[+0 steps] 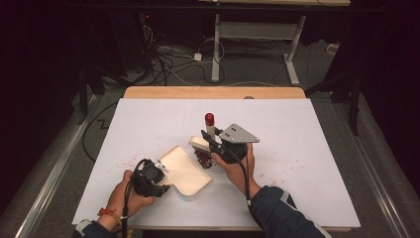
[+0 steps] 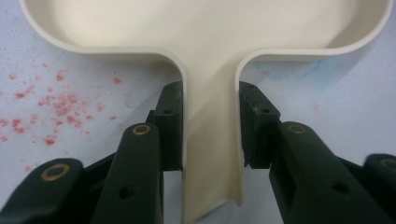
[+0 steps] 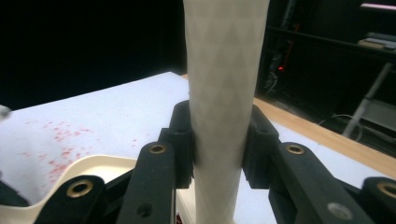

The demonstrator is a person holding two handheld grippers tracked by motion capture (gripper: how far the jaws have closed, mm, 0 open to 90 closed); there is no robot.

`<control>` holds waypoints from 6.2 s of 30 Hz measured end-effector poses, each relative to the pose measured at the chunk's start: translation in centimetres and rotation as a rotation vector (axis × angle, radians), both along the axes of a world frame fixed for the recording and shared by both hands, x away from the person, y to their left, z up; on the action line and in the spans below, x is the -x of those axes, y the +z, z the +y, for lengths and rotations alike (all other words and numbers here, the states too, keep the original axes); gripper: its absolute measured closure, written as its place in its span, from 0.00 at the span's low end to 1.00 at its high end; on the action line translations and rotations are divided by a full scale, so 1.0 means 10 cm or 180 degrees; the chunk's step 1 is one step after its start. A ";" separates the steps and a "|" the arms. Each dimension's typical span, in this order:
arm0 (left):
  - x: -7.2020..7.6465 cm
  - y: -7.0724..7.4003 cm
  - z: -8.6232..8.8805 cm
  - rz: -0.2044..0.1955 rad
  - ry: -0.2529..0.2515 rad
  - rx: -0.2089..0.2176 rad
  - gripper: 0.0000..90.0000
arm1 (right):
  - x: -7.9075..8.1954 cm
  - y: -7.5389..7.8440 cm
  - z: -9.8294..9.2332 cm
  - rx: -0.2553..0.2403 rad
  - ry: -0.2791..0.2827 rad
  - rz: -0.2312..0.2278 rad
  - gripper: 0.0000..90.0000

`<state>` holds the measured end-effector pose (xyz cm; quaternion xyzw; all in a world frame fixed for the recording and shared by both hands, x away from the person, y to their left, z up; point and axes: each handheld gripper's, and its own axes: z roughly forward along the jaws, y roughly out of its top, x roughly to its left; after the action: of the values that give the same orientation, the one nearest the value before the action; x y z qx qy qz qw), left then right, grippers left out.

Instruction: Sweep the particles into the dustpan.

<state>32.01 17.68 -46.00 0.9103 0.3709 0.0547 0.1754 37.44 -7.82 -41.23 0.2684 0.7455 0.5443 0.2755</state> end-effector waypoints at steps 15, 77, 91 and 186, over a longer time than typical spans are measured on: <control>-0.08 0.01 -0.14 -0.0029 0.0009 -0.0005 0.71 | 0.16 0.00 0.09 0.0004 0.0097 0.0015 0.77; 0.05 -0.02 -0.26 -0.0109 -0.0073 -0.0036 0.71 | 0.70 0.19 -0.33 0.0107 0.0140 -0.0008 0.78; 0.06 -0.02 -0.26 -0.0151 -0.0135 -0.0068 0.71 | 0.43 0.20 -0.51 0.0017 -0.0101 -0.0146 0.78; 0.14 -0.09 -0.05 -0.0693 -0.0004 0.0335 0.72 | 0.67 0.59 -1.68 0.0013 0.0116 0.0096 0.77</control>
<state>30.58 17.18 -46.86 0.8888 0.3514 0.1336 0.2622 30.78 -24.58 -35.34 0.2624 0.7554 0.5436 0.2548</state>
